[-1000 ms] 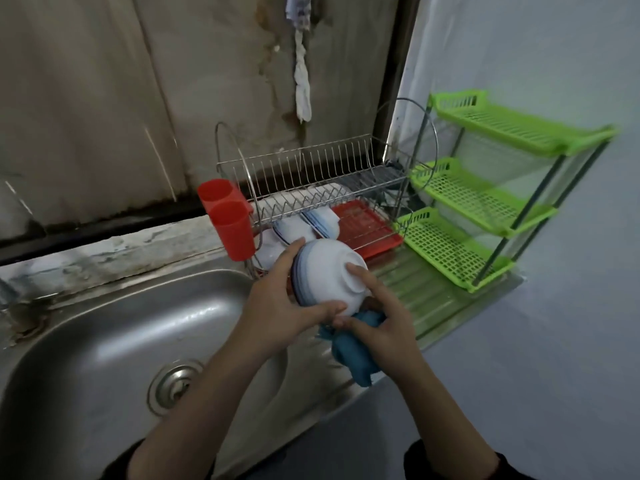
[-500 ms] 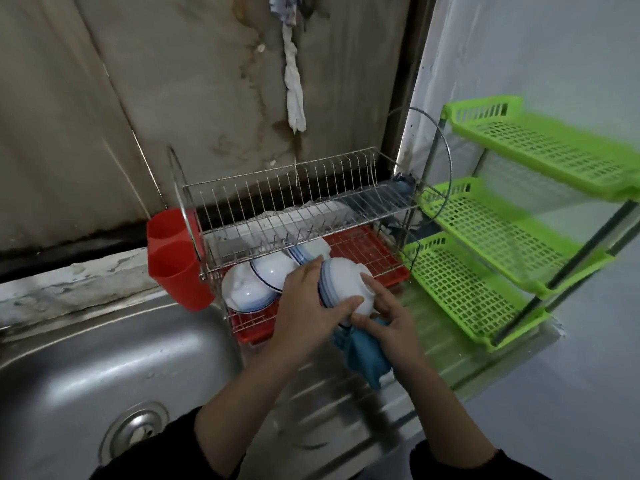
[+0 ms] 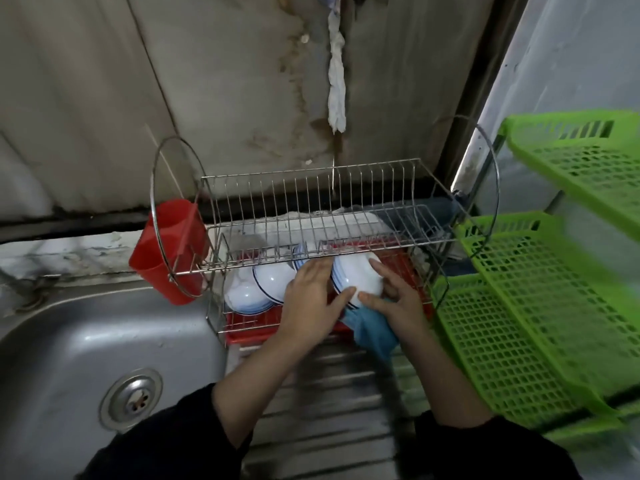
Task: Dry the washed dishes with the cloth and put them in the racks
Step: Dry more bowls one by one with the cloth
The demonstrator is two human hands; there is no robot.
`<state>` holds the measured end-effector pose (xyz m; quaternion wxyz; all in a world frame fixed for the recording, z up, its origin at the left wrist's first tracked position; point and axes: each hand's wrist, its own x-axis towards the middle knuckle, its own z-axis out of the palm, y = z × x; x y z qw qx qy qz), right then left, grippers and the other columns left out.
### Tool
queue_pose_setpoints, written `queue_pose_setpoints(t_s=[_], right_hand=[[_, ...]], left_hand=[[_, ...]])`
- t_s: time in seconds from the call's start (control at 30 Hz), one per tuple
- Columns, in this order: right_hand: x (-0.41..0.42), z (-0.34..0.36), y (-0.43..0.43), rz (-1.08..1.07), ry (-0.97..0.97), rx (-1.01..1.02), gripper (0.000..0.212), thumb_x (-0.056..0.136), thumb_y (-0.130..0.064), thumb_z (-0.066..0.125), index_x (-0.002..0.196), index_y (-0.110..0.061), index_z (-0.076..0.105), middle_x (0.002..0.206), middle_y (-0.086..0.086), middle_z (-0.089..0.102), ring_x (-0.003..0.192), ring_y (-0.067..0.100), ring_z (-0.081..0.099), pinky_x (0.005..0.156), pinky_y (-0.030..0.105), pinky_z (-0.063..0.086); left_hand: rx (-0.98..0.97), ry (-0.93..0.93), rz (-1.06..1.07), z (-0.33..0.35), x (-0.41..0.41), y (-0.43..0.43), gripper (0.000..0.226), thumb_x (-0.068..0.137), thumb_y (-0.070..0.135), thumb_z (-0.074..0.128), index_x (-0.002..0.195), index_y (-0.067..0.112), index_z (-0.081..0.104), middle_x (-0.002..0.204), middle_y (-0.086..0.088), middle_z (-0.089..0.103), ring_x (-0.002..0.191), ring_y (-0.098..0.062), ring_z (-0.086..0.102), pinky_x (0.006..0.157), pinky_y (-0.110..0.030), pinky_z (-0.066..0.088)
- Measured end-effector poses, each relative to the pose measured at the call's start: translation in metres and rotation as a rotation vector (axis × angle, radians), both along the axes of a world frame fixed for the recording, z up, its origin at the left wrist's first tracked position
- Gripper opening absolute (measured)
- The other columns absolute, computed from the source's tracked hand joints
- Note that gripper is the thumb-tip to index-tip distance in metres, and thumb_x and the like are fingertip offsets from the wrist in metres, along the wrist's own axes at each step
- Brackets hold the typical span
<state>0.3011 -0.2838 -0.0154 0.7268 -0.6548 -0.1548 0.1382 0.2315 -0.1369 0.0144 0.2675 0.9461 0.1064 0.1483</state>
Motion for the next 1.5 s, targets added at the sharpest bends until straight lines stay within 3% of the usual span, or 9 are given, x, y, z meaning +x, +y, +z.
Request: queue_pose_setpoints(t_s=[0.1,0.27,0.4,0.6,0.8,1.03,1.23,1.4,1.5], right_hand=[[0.012,0.004,0.0,-0.009,0.037,-0.011,0.058,0.074,0.014,0.073,0.117,-0.022,0.061,0.12,0.01,0.064,0.1,0.016,0.062,0.075,0.016,0.055],[0.028,0.005,-0.002,-0.096,0.081,0.001,0.044,0.076,0.014,0.071,0.109,-0.012,0.059,0.094,-0.007,0.062,0.082,0.006,0.059,0.06,0.01,0.049],[0.037,0.007,-0.002,-0.124,0.116,-0.004,0.037,0.078,0.009,0.073,0.105,-0.009,0.057,0.093,-0.006,0.059,0.08,0.008,0.057,0.058,0.009,0.05],[0.043,0.01,0.004,-0.038,0.165,-0.073,0.04,0.078,0.0,0.077,0.112,-0.013,0.06,0.102,-0.01,0.058,0.086,0.006,0.059,0.055,0.01,0.049],[0.049,0.005,0.006,-0.055,0.176,-0.176,0.036,0.078,-0.012,0.081,0.101,-0.026,0.058,0.127,0.001,0.055,0.108,0.025,0.061,0.075,0.027,0.054],[0.051,-0.002,0.011,-0.043,0.134,-0.212,0.043,0.079,-0.012,0.08,0.112,-0.027,0.057,0.121,0.003,0.059,0.1,0.015,0.061,0.075,0.024,0.052],[0.051,-0.002,0.011,-0.05,0.144,-0.202,0.05,0.08,-0.007,0.078,0.123,-0.024,0.058,0.116,0.006,0.062,0.092,0.011,0.061,0.064,0.016,0.049],[0.05,-0.006,0.007,-0.073,0.136,-0.189,0.068,0.079,-0.005,0.079,0.139,-0.02,0.049,0.119,0.001,0.059,0.091,-0.001,0.057,0.069,0.019,0.051],[0.049,-0.012,0.005,-0.063,0.126,-0.183,0.075,0.076,-0.006,0.081,0.142,-0.02,0.047,0.128,0.006,0.061,0.109,0.018,0.062,0.082,0.031,0.056]], left_hand=[[0.05,0.018,0.052,-0.002,0.007,-0.003,0.066,0.094,0.051,0.052,0.147,0.015,0.038,0.15,-0.003,0.042,0.142,-0.021,0.028,0.114,-0.037,0.026],[0.167,0.031,0.081,-0.008,0.01,-0.004,0.06,0.096,0.043,0.051,0.149,0.02,0.033,0.154,0.003,0.037,0.143,-0.018,0.023,0.112,-0.033,0.017],[0.246,0.091,0.157,-0.016,0.01,-0.002,0.067,0.094,0.036,0.051,0.153,0.022,0.024,0.159,0.004,0.025,0.147,-0.017,0.016,0.116,-0.033,0.01],[0.281,0.086,0.181,-0.021,0.012,-0.003,0.068,0.092,0.029,0.053,0.153,0.022,0.024,0.158,0.005,0.027,0.147,-0.016,0.018,0.117,-0.033,0.01],[0.286,0.073,0.199,-0.022,0.014,0.0,0.065,0.091,0.026,0.053,0.151,0.022,0.03,0.155,0.005,0.034,0.144,-0.016,0.023,0.116,-0.035,0.01],[0.282,0.072,0.211,-0.022,0.015,0.0,0.063,0.091,0.026,0.052,0.15,0.025,0.03,0.154,0.008,0.033,0.144,-0.014,0.023,0.117,-0.036,0.01],[0.259,0.046,0.19,-0.022,0.013,0.002,0.063,0.091,0.019,0.051,0.15,0.024,0.031,0.154,0.007,0.034,0.144,-0.014,0.023,0.117,-0.033,0.006],[0.188,0.017,0.147,-0.023,0.011,0.003,0.064,0.086,0.009,0.053,0.148,0.018,0.037,0.153,-0.002,0.038,0.143,-0.02,0.029,0.119,-0.032,0.012],[0.169,0.003,0.141,-0.022,0.007,0.003,0.062,0.087,0.013,0.056,0.147,0.017,0.04,0.152,-0.003,0.04,0.143,-0.02,0.031,0.118,-0.033,0.016]])
